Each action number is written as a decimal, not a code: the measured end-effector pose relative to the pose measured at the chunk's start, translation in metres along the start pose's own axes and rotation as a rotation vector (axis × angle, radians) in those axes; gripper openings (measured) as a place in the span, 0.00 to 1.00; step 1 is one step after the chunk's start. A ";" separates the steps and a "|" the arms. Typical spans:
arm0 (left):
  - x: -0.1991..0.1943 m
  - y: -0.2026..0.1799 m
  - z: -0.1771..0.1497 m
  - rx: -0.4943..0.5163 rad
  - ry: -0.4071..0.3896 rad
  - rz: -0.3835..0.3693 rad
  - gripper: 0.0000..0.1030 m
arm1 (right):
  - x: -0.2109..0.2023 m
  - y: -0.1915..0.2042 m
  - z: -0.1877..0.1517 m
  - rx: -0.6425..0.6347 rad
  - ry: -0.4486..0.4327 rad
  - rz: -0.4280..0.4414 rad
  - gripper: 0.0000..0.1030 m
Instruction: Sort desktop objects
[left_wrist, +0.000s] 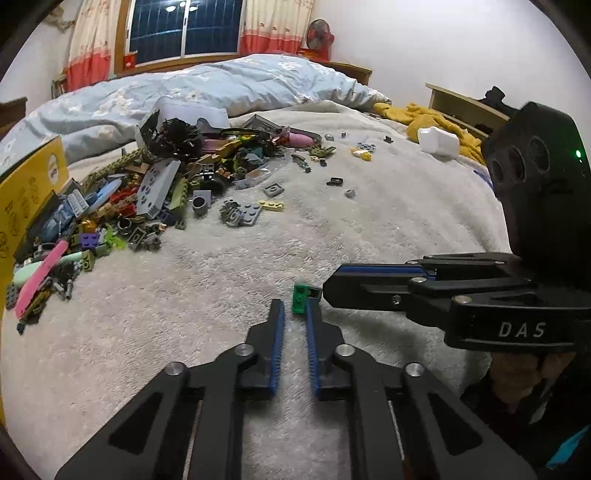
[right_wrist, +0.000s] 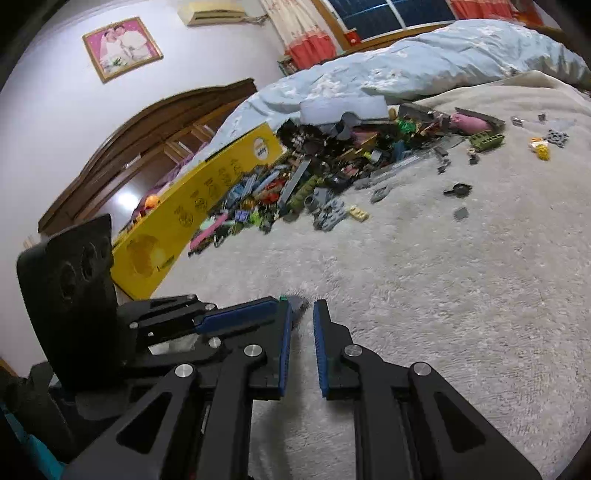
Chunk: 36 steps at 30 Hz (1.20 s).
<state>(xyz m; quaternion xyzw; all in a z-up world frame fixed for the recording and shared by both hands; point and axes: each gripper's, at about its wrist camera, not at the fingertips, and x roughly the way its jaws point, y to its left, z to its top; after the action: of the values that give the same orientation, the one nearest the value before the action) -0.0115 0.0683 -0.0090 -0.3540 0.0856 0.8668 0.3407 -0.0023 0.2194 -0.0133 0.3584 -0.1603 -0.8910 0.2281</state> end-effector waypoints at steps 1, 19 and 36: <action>0.000 -0.002 -0.001 0.014 -0.003 0.009 0.10 | 0.002 0.000 -0.001 -0.001 0.004 -0.004 0.11; -0.001 -0.008 -0.004 0.122 -0.025 0.107 0.20 | 0.003 0.006 0.010 -0.010 -0.017 0.006 0.31; -0.044 0.018 -0.015 -0.006 -0.122 0.226 0.20 | 0.009 0.010 0.016 0.049 -0.081 -0.042 0.17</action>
<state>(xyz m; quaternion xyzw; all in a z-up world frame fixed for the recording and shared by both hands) 0.0074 0.0254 0.0077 -0.2897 0.1017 0.9198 0.2443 -0.0164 0.2082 -0.0023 0.3309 -0.1835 -0.9051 0.1939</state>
